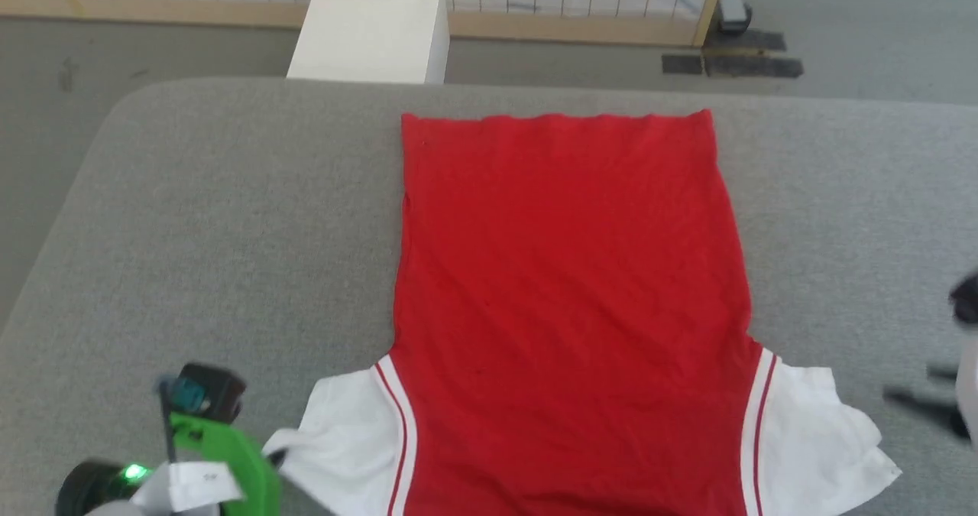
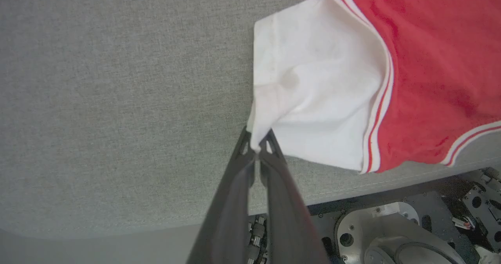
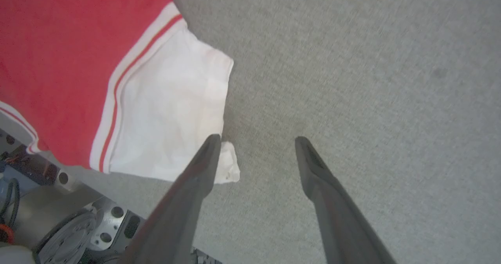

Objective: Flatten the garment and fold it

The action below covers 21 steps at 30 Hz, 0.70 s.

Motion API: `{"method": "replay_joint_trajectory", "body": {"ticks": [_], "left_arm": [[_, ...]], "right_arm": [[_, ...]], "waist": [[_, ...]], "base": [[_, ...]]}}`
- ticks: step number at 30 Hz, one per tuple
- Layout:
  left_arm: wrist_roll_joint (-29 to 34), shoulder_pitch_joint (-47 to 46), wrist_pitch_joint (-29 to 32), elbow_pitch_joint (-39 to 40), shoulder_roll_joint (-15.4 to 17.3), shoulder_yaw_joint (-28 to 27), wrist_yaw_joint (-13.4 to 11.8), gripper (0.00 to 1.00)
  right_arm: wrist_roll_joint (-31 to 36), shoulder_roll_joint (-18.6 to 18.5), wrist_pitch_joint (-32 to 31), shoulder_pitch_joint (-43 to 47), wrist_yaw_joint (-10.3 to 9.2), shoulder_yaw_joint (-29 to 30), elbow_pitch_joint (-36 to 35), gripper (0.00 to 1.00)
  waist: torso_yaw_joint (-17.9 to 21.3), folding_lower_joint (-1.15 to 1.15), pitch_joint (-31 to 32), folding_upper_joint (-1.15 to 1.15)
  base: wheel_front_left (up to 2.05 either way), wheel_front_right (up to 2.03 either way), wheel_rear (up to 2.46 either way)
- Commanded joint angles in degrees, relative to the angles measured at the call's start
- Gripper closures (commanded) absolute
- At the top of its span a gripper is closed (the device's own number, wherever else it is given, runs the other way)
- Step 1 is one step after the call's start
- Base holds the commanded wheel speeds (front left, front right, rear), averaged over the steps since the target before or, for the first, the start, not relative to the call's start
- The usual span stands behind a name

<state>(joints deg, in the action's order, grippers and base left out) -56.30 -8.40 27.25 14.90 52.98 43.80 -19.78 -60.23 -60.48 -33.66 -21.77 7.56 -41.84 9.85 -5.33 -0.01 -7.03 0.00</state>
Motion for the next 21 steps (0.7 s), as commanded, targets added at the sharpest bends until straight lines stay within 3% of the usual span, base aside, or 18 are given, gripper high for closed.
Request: {"method": "replay_joint_trajectory", "body": {"ticks": [1, 6, 11, 21], "left_arm": [[0.63, -1.68, 0.09, 0.95, -1.16, -0.13, -0.56, 1.00], [3.11, -4.35, -0.97, 3.74, -3.45, -0.09, -1.70, 1.00], [5.87, -6.68, -1.98, 6.22, -5.63, 0.37, -2.75, 1.00], [9.74, -11.03, -4.03, 8.87, -10.94, 1.82, -2.98, 1.00]], "right_arm": [[2.12, 1.34, 0.92, -2.46, -0.08, 2.51, -0.48, 0.00], [5.75, 7.41, -0.94, -8.07, -0.08, 10.72, 0.69, 0.00], [10.79, 13.09, -8.41, -16.75, -0.08, 16.47, 4.62, 0.00], [21.63, 14.60, -23.89, -33.72, -0.08, 18.62, 11.62, 0.00]], "waist": [[-2.26, 0.01, -3.34, 0.00], [-5.44, 0.01, -8.38, 0.00], [-9.30, 0.01, -14.11, 0.00], [-17.15, 0.01, -23.44, 0.00]], "base": [[0.00, 0.00, 0.00], [0.00, 0.00, 0.00], [0.00, 0.00, 0.00], [0.00, 0.00, 0.00]]}}
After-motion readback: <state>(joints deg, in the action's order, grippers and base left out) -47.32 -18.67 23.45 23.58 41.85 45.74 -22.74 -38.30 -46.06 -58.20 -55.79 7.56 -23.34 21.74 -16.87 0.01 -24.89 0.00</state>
